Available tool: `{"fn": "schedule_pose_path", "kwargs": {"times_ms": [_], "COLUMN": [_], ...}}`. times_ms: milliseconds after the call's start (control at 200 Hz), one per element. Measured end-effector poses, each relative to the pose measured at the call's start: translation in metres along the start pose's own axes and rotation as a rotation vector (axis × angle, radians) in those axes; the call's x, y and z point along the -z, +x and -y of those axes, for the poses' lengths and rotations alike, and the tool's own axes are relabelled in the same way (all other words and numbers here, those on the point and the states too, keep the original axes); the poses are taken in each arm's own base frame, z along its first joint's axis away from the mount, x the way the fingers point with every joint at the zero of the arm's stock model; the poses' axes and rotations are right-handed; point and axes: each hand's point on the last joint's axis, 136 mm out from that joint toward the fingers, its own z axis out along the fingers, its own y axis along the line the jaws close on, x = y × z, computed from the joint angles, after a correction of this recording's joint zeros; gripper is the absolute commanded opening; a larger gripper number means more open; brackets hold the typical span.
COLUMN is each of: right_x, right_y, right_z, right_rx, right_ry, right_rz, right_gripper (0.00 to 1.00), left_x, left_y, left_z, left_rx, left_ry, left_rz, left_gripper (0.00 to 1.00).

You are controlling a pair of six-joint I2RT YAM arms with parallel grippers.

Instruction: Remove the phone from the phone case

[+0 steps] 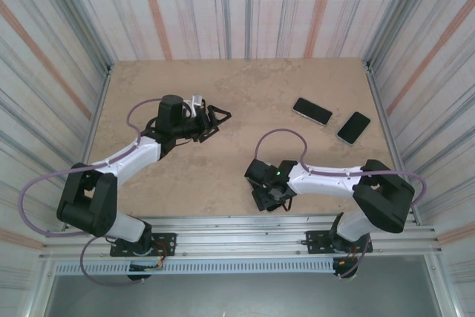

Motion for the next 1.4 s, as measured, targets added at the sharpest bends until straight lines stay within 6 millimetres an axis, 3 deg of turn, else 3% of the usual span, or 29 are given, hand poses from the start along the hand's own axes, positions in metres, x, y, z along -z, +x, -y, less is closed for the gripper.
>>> {"fn": "schedule_pose_path", "kwargs": {"times_ms": [651,1032,1403], "right_x": [0.000,0.006,0.025], "right_y": [-0.008,-0.018,-0.035], "right_z": [-0.002,0.025,0.031], "right_rx": [-0.020,-0.195,-0.329], "right_ry": [0.015,-0.085,-0.264], "right_rz": [0.028,0.123,0.246], "right_gripper": [0.63,0.55,0.53], "left_x": [0.003,0.003,-0.009], "left_y": [0.004,0.005,0.049], "left_z": [0.004,0.004,0.002], "left_rx": [-0.022,-0.023,-0.042], "left_ry": [0.008,0.014,0.000], "left_rz": [-0.014,-0.020,-0.100], "left_gripper": [0.97,0.96,0.93]}}
